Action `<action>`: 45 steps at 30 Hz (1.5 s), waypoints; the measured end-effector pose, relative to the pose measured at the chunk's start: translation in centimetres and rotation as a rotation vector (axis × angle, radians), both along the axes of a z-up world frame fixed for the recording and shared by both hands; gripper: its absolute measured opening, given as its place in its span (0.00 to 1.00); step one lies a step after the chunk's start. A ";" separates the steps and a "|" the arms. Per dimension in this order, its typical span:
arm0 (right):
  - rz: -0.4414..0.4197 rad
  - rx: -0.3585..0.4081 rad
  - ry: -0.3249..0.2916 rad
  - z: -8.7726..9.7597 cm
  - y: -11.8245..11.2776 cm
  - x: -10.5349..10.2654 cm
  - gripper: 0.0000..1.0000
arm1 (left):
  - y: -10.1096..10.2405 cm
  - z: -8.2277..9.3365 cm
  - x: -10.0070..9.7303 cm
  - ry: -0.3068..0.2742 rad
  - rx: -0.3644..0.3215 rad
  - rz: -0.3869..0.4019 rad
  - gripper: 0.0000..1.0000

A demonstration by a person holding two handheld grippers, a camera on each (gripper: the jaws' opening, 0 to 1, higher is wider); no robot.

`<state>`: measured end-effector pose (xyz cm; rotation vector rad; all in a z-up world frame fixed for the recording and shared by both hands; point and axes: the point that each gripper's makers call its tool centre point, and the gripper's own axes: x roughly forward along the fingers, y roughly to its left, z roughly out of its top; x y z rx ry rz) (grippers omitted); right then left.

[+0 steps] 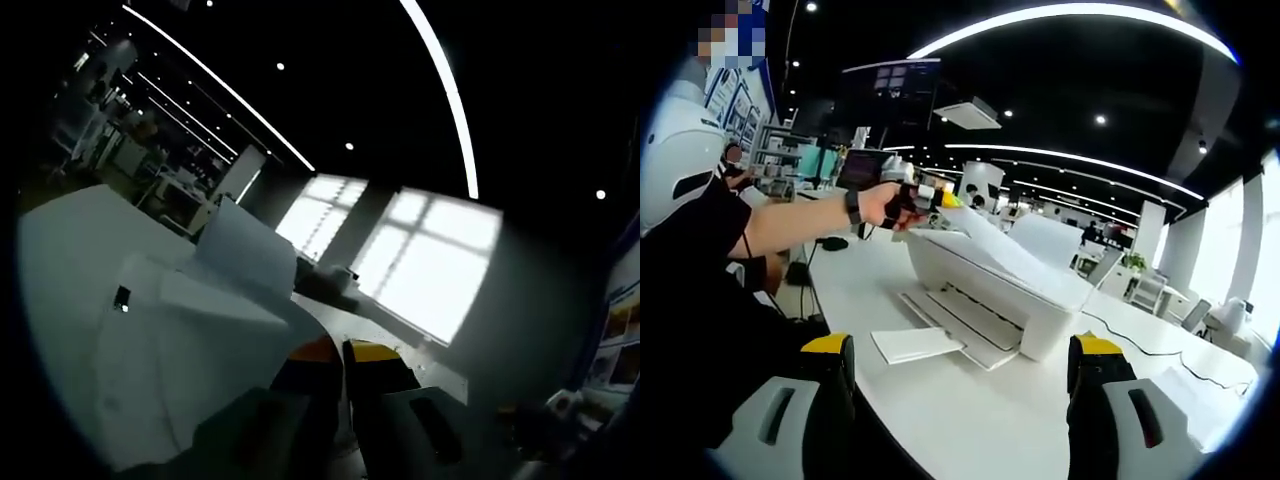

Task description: Remove the paper from the printer output slot and place it on top of the printer

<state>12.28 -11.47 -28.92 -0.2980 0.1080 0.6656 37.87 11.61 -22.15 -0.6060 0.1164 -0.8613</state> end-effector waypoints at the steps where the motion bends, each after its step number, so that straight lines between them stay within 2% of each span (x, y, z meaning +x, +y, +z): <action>1: 0.009 0.009 0.001 0.1 0.1 -0.1 0.83 | -0.1 -0.1 0.0 0.006 -0.006 -0.003 0.06; 7: 0.006 0.007 -0.001 0.1 0.1 -0.1 0.83 | 0.0 0.1 0.1 0.017 -0.007 -0.009 0.06; 21: 0.006 0.003 -0.002 0.3 0.2 0.0 0.83 | 0.8 -0.2 1.5 0.047 0.046 -0.020 0.06; 25: 0.009 0.008 -0.005 0.5 0.2 -0.1 0.83 | 0.7 0.1 1.2 0.045 0.031 -0.023 0.06; 38: 0.011 0.005 -0.008 0.8 0.4 0.1 0.83 | -0.4 0.4 0.7 0.038 0.052 -0.035 0.06; 45: 0.009 0.005 -0.004 0.6 0.3 0.0 0.83 | -0.2 0.5 1.3 0.037 0.059 -0.037 0.06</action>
